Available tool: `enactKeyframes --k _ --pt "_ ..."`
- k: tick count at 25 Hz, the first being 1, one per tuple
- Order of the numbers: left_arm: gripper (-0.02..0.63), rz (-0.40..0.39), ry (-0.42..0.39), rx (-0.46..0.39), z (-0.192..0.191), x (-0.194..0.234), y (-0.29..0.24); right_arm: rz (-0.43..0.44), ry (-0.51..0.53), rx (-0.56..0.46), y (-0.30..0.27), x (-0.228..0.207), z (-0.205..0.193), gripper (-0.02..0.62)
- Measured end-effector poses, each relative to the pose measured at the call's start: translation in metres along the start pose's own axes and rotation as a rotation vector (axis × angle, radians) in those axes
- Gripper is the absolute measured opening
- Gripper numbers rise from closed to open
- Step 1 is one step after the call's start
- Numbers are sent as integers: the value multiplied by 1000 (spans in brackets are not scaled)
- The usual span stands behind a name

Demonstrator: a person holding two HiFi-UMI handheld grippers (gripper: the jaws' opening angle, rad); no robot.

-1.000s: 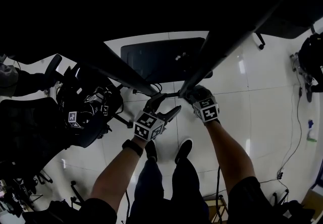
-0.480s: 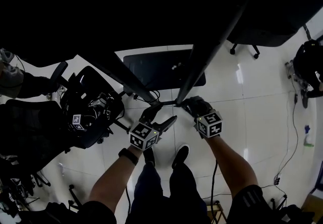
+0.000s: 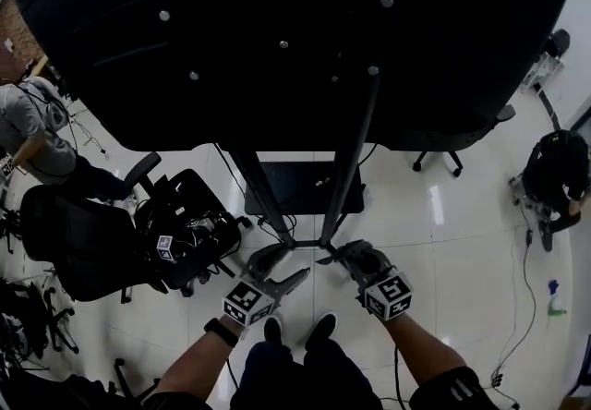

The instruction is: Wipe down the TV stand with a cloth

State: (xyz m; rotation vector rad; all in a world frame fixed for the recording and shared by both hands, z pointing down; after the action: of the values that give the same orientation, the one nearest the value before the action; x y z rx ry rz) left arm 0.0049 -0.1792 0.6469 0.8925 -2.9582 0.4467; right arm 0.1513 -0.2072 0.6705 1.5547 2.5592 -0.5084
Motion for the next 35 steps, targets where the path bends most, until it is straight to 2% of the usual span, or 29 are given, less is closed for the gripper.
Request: enactKeyframes --k 4,9,15,19,25,28,31,35 --pt "344 -17 -22 -74 39 -19 38 16 19 -89 26 44 38 23" --pt "344 -69 -22 -133 59 -47 96 -21 54 -152 48 105 61 23" --pt "342 -113 -54 -189 63 -80 192 -64 47 -223 70 197 78 23" --pt "339 -122 -47 -203 49 -92 253 -83 56 -268 88 261 85 21" --pt "339 -139 -46 -223 49 -121 303 -119 142 -219 128 328 80 20" --pt "339 -133 -52 -243 57 -133 317 -108 147 -229 145 349 77 20" --pt "337 -120 -62 -255 60 -147 324 -93 227 -178 156 368 75 20" --pt "338 -87 -23 -284 66 -165 329 -56 278 -144 169 379 74 20"
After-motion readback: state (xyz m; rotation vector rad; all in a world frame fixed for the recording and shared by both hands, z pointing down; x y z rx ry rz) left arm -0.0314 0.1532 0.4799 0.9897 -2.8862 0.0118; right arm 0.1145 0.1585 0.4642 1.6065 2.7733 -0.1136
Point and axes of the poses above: the fingertips, and each gripper's own axes: y backward along the fingers, x to its left, z out of its top, the point moved 3 cm from there along y, backward along the fingers, and after that the axes turned 15 degrees about z, right-handed, at the moved point
